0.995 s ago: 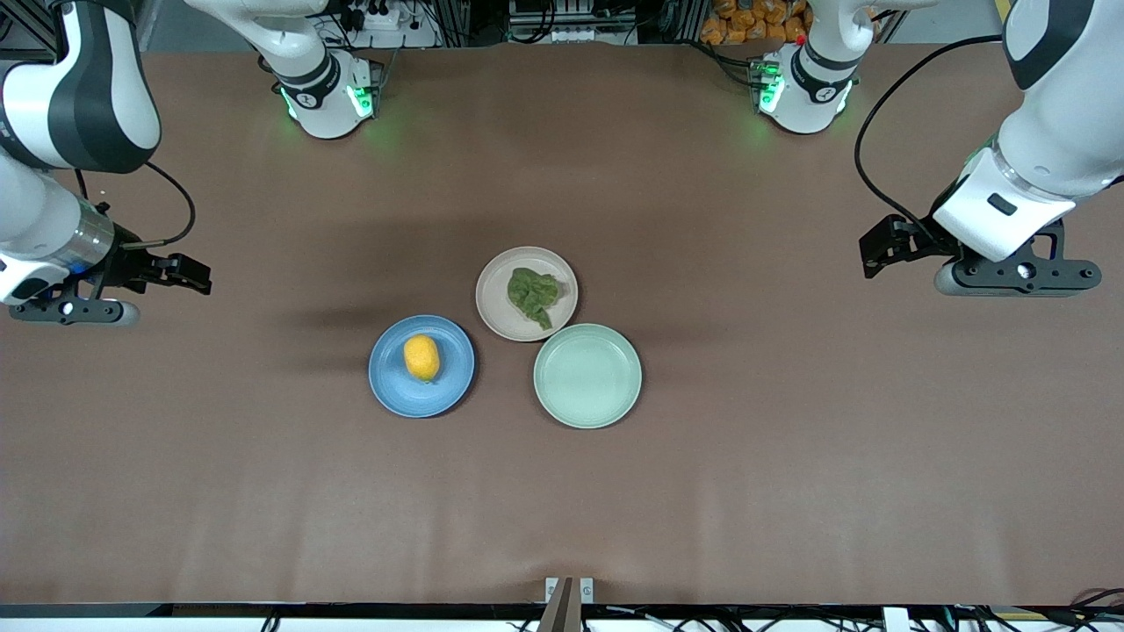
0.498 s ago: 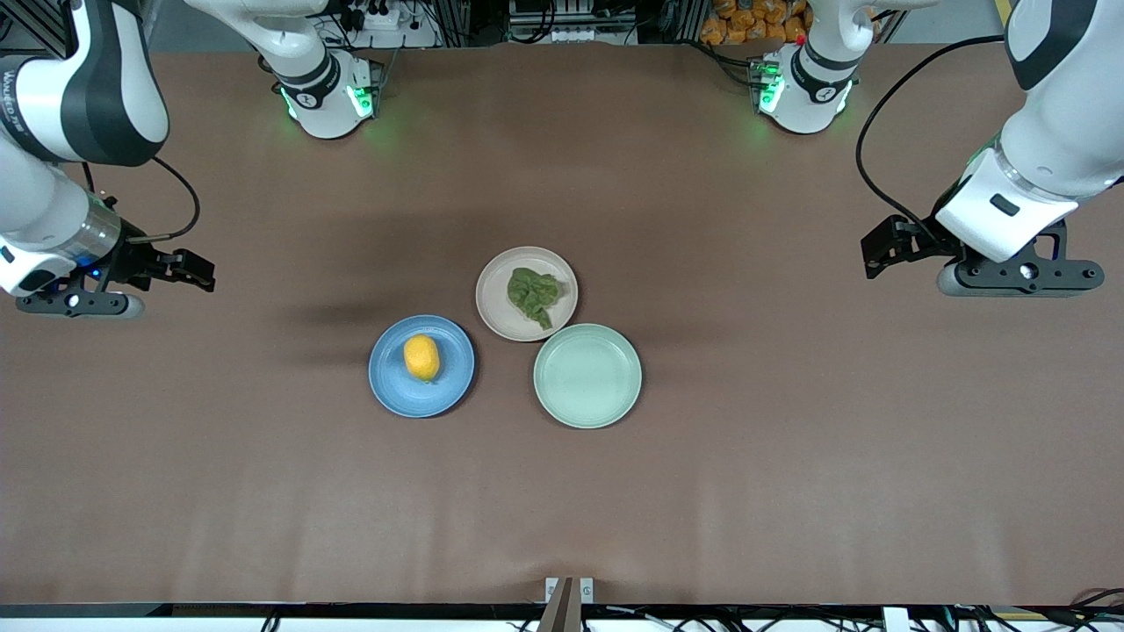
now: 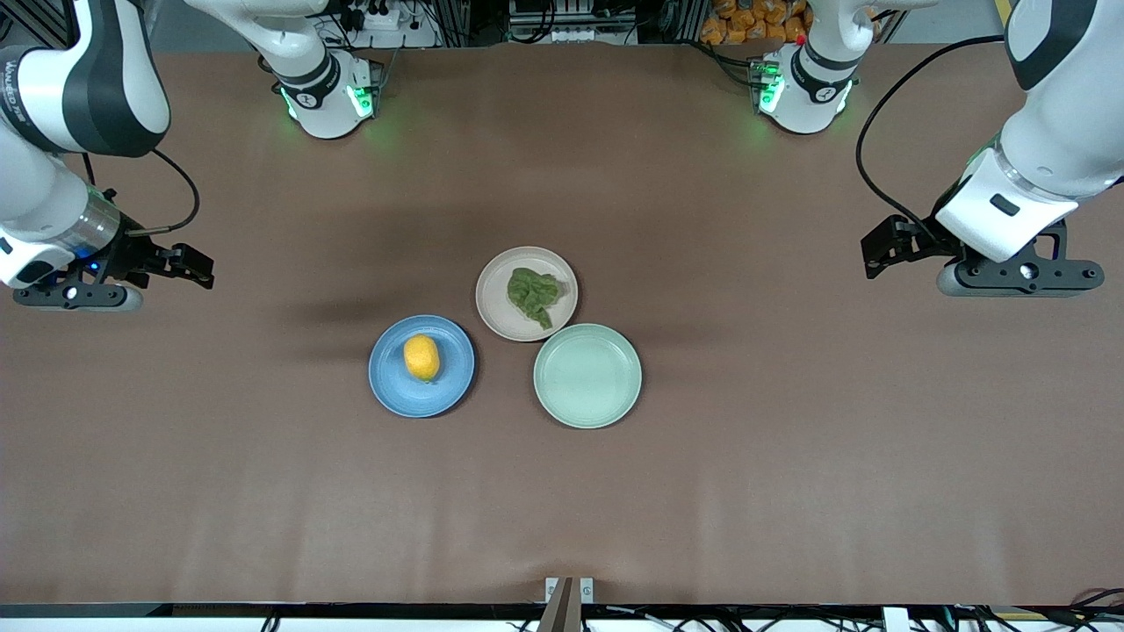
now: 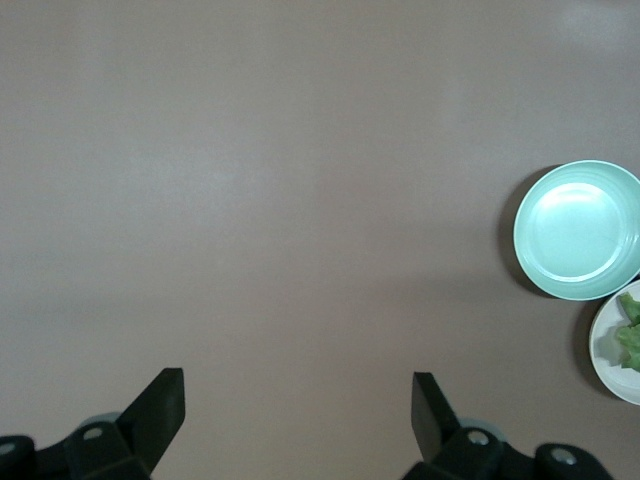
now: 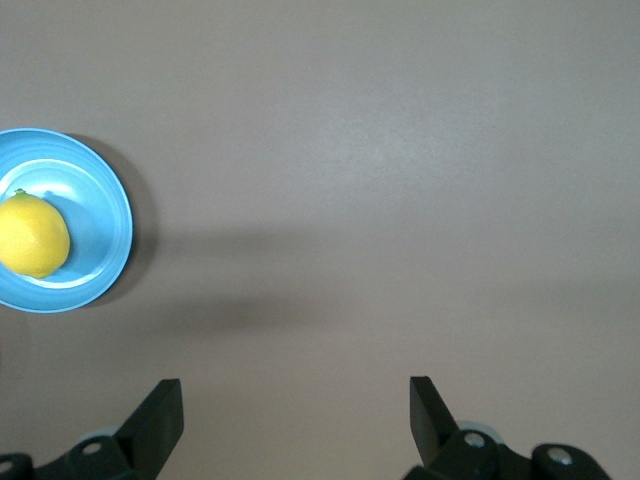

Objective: Place lemon and lettuce in plates

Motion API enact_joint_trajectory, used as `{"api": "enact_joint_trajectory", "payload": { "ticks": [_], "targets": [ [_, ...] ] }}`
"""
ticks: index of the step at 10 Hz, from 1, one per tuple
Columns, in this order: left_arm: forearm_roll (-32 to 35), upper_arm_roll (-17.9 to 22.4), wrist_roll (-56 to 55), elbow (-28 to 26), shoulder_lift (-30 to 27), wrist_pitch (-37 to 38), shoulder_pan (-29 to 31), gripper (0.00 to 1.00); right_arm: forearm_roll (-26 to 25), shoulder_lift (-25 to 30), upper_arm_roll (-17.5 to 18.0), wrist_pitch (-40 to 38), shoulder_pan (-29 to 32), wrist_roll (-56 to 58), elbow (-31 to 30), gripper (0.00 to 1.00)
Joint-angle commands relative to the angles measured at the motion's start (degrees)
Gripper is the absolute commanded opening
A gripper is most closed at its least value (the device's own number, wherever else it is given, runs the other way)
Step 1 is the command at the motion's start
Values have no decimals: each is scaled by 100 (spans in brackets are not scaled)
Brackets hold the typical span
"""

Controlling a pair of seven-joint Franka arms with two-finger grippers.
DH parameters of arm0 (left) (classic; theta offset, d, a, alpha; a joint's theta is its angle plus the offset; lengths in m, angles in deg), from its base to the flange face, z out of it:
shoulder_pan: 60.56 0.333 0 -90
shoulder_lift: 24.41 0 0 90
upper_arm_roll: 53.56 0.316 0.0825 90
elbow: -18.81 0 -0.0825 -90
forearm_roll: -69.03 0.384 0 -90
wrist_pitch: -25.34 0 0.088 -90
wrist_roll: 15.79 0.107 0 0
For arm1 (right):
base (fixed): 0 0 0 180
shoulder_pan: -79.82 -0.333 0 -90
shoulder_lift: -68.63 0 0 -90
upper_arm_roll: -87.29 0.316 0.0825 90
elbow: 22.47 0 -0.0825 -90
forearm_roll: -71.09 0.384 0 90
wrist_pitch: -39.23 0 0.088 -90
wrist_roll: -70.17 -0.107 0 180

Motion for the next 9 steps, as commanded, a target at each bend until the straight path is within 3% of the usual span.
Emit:
{"api": "enact_joint_trajectory", "payload": {
  "ticks": [1, 9],
  "targets": [
    [87, 9, 131, 66, -27, 120, 1, 100, -86, 186, 67, 89, 161, 70, -101, 100],
    [87, 9, 131, 58, -27, 120, 1, 100, -60, -25, 67, -217, 223, 52, 865, 100]
  ]
}}
